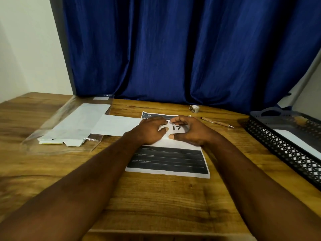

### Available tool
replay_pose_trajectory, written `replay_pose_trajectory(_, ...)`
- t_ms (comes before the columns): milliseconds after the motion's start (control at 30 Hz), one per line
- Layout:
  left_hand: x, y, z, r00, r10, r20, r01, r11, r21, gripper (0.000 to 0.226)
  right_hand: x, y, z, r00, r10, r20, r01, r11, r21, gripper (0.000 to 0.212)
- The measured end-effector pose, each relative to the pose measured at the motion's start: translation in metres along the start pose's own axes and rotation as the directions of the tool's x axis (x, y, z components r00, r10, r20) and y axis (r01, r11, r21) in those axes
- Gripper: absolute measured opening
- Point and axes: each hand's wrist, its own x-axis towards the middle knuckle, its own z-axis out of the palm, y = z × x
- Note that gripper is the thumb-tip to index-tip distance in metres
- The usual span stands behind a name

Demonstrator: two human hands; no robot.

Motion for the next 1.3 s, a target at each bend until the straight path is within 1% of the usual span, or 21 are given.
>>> replay_pose_trajectory(67, 0.001, -0.002, 0.002, 0.999, -0.035, -0.009, 0.036, 0.997, 0.063, 0.062, -0.002, -0.002, 0.002, 1.0, 0.005, -0.008, -0.005, 1.0, 0.003, 0.068)
replay_pose_trajectory(167, 0.0, -0.007, -0.001, 0.987, -0.148, -0.06, 0.156, 0.975, 0.159, 0.083, -0.003, -0.003, 0.003, 1.0, 0.022, -0.022, -0.022, 1.0, 0.013, 0.071)
replay_pose_trajectory(267, -0.001, -0.014, -0.008, 0.983, -0.145, -0.115, 0.168, 0.96, 0.224, 0.094, -0.002, -0.004, 0.003, 0.998, 0.052, -0.02, -0.051, 0.998, 0.044, 0.08)
replay_pose_trajectory(400, -0.001, -0.019, -0.008, 0.984, -0.106, -0.141, 0.135, 0.969, 0.208, 0.087, -0.003, -0.006, 0.003, 0.995, 0.089, -0.034, -0.086, 0.992, 0.087, 0.089)
replay_pose_trajectory(500, 0.003, -0.02, -0.006, 0.971, -0.048, -0.234, 0.091, 0.98, 0.176, 0.073, -0.004, -0.009, 0.006, 0.991, 0.117, -0.062, -0.112, 0.99, 0.091, 0.089)
replay_pose_trajectory(633, 0.006, -0.02, -0.009, 0.93, 0.069, -0.361, -0.01, 0.987, 0.163, 0.038, -0.003, -0.011, 0.008, 0.981, 0.15, -0.127, -0.138, 0.986, 0.099, 0.073)
replay_pose_trajectory(700, 0.005, -0.017, -0.011, 0.891, 0.132, -0.434, -0.066, 0.984, 0.164, 0.027, -0.004, -0.013, 0.005, 0.98, 0.145, -0.137, -0.129, 0.984, 0.121, 0.064)
replay_pose_trajectory(733, 0.003, -0.015, -0.013, 0.867, 0.168, -0.47, -0.094, 0.98, 0.177, 0.024, -0.004, -0.014, 0.002, 0.981, 0.142, -0.129, -0.12, 0.979, 0.165, 0.058)
replay_pose_trajectory(800, 0.002, -0.008, -0.018, 0.801, 0.249, -0.544, -0.154, 0.965, 0.214, 0.022, -0.007, -0.016, -0.001, 0.988, 0.111, -0.108, -0.069, 0.939, 0.336, 0.039)
replay_pose_trajectory(833, 0.001, -0.005, -0.02, 0.764, 0.286, -0.579, -0.181, 0.955, 0.233, 0.021, -0.008, -0.018, -0.003, 0.988, 0.09, -0.128, -0.031, 0.914, 0.404, 0.029)
replay_pose_trajectory(900, 0.0, 0.003, -0.024, 0.714, 0.334, -0.616, -0.213, 0.941, 0.264, 0.021, -0.009, -0.016, -0.008, 0.964, 0.075, -0.256, 0.042, 0.904, 0.426, 0.018)
replay_pose_trajectory(933, 0.0, 0.007, -0.025, 0.709, 0.35, -0.612, -0.219, 0.934, 0.282, 0.022, -0.009, -0.015, -0.01, 0.939, 0.065, -0.337, 0.078, 0.916, 0.393, 0.013)
replay_pose_trajectory(1000, -0.001, 0.014, -0.027, 0.729, 0.372, -0.574, -0.214, 0.921, 0.325, 0.03, -0.009, -0.012, -0.016, 0.875, 0.025, -0.483, 0.127, 0.952, 0.28, 0.006)
replay_pose_trajectory(1067, -0.003, 0.018, -0.029, 0.743, 0.375, -0.554, -0.192, 0.913, 0.36, 0.039, -0.008, -0.007, -0.021, 0.825, 0.018, -0.565, 0.113, 0.974, 0.196, 0.007)
replay_pose_trajectory(1167, -0.006, 0.018, -0.036, 0.717, 0.372, -0.589, -0.163, 0.912, 0.378, 0.036, -0.008, 0.001, -0.025, 0.809, 0.033, -0.587, 0.08, 0.983, 0.165, 0.007)
replay_pose_trajectory(1233, -0.008, 0.018, -0.039, 0.711, 0.384, -0.589, -0.169, 0.907, 0.386, 0.029, -0.009, 0.007, -0.027, 0.815, 0.06, -0.576, 0.05, 0.984, 0.173, 0.006)
replay_pose_trajectory(1300, -0.009, 0.017, -0.041, 0.717, 0.406, -0.566, -0.193, 0.896, 0.399, 0.026, -0.009, 0.012, -0.029, 0.83, 0.073, -0.553, 0.029, 0.984, 0.175, 0.011)
